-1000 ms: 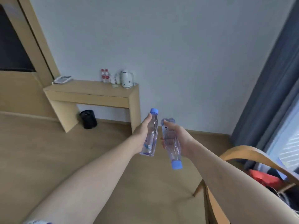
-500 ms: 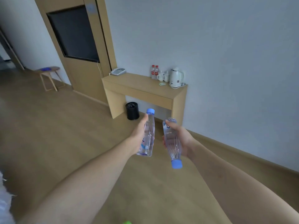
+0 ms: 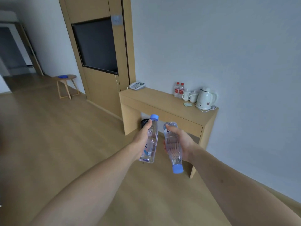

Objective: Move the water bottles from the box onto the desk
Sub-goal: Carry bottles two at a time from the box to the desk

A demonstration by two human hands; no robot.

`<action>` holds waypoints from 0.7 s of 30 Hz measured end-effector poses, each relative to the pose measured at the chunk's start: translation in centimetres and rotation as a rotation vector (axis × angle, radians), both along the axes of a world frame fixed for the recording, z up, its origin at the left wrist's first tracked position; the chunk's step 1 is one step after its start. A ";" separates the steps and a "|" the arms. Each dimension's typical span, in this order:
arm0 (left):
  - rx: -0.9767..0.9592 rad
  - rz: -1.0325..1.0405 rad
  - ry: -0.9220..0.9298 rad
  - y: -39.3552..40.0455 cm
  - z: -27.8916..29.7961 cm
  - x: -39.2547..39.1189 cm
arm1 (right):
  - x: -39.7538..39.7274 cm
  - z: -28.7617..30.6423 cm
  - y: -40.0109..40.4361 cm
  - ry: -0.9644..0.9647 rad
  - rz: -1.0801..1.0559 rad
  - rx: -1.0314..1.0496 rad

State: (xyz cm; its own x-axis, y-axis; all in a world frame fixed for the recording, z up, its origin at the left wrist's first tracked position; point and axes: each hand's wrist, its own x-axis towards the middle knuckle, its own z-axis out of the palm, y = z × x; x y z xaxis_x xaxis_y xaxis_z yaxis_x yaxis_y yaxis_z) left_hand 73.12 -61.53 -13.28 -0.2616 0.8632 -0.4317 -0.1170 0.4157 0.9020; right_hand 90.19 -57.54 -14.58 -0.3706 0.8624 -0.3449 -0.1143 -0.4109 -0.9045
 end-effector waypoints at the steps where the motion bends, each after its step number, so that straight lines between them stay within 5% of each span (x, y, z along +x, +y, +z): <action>1: 0.013 0.001 0.000 1.2 0.2 -1.3 | -1.2 0.2 1.2 0.008 0.000 -0.006; 21: 0.031 0.141 -0.042 30.0 -0.1 -21.0 | -22.8 -1.2 33.5 0.031 0.266 -0.058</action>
State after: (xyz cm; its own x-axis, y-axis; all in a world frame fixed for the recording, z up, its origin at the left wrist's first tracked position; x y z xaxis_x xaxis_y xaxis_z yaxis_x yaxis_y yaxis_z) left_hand 52.08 -31.57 -13.37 -0.3633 0.8324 -0.4185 -0.2100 0.3644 0.9072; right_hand 67.36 -24.00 -15.74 -0.5924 0.7126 -0.3759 -0.0231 -0.4814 -0.8762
